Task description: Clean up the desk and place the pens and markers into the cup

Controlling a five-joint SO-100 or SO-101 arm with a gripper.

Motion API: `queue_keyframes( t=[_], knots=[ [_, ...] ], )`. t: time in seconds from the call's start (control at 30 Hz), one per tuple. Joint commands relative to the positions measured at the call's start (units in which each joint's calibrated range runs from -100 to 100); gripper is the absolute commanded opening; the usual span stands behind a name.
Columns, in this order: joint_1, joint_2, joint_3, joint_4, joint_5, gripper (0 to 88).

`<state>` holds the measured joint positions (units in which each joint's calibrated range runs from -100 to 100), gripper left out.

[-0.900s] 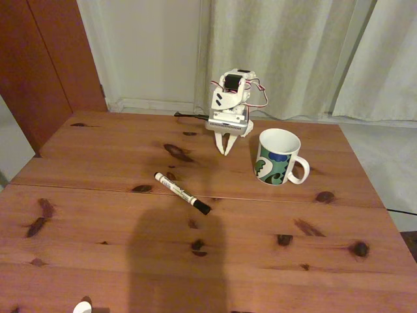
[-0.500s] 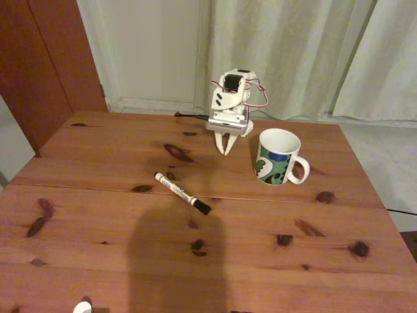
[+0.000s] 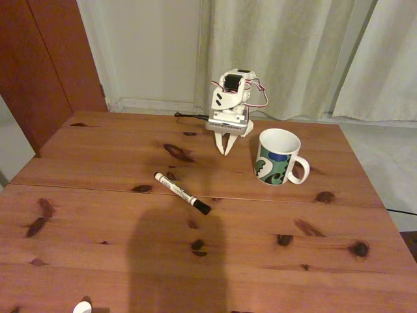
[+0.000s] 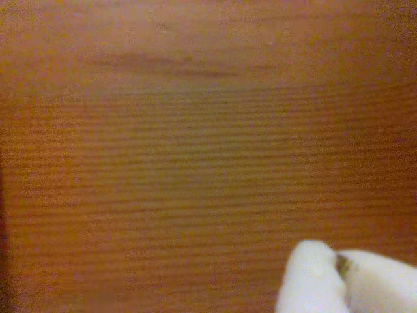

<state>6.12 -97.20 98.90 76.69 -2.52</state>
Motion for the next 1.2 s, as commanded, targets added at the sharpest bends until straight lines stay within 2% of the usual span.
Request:
queue_keyframes(
  t=[0.0, 0.53, 0.77, 0.87, 1.0, 1.17],
  knots=[
    [-0.3, 0.0, 0.7, 0.6, 0.3, 1.3],
    [0.2, -0.1, 0.6, -0.3, 0.2, 0.9],
    [0.3, 0.1, -0.7, -14.5, -0.2, 0.8],
    [0.4, 1.1, -3.9, -15.8, -0.3, 0.8],
    [0.4, 7.1, -11.6, -15.8, -0.3, 0.8],
    [0.3, 23.2, -24.8, -15.8, -0.3, 0.8]
  ],
)
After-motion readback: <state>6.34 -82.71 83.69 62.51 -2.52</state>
